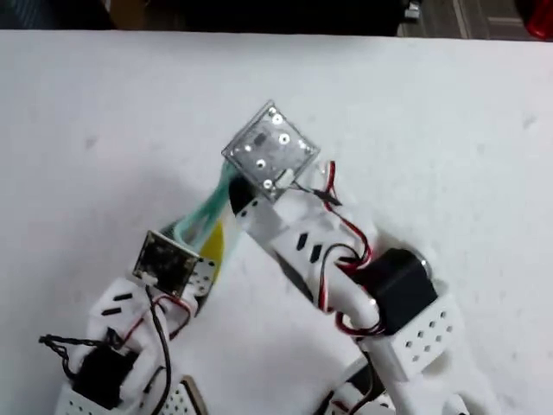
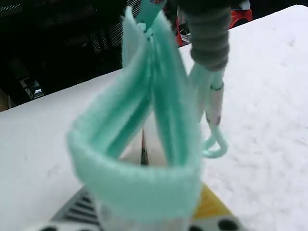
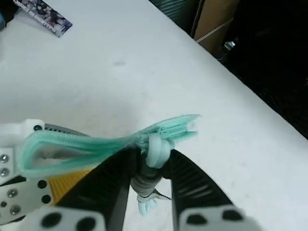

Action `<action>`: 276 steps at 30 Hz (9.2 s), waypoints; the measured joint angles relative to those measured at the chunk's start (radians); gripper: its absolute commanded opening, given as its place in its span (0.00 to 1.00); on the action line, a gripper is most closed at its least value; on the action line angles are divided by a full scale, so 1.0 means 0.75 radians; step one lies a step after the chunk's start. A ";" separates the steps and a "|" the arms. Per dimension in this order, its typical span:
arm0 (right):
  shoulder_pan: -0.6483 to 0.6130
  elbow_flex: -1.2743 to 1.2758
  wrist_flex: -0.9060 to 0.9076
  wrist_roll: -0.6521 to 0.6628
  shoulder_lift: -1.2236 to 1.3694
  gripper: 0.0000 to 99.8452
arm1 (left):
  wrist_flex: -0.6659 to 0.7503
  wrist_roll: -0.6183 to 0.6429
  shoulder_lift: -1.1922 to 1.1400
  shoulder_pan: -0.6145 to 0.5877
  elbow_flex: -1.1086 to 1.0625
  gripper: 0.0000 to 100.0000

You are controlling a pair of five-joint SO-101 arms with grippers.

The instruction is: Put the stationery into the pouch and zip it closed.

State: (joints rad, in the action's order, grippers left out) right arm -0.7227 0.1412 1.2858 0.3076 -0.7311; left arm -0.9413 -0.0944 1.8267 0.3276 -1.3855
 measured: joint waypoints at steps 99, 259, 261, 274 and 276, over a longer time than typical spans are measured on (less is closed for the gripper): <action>-0.184 -1.127 0.550 -0.884 0.964 0.27 | 0.002 0.213 -0.006 -0.084 0.000 0.07; 0.106 -0.706 0.559 -0.235 0.293 0.02 | -0.090 0.080 0.004 0.121 0.172 0.10; 0.117 -0.691 0.542 -0.235 0.286 0.02 | -0.090 0.086 0.004 0.121 0.172 0.03; 0.473 -0.192 -0.041 -0.237 0.274 0.02 | -0.090 0.008 -0.010 0.125 0.172 0.02; 0.479 -0.137 -0.133 -0.237 0.272 0.02 | -0.098 0.008 -0.010 0.125 0.172 0.02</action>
State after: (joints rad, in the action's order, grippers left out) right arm -0.3636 0.0384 1.1861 0.1297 -0.5271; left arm -1.0150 -0.0882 1.8190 0.4212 -1.2566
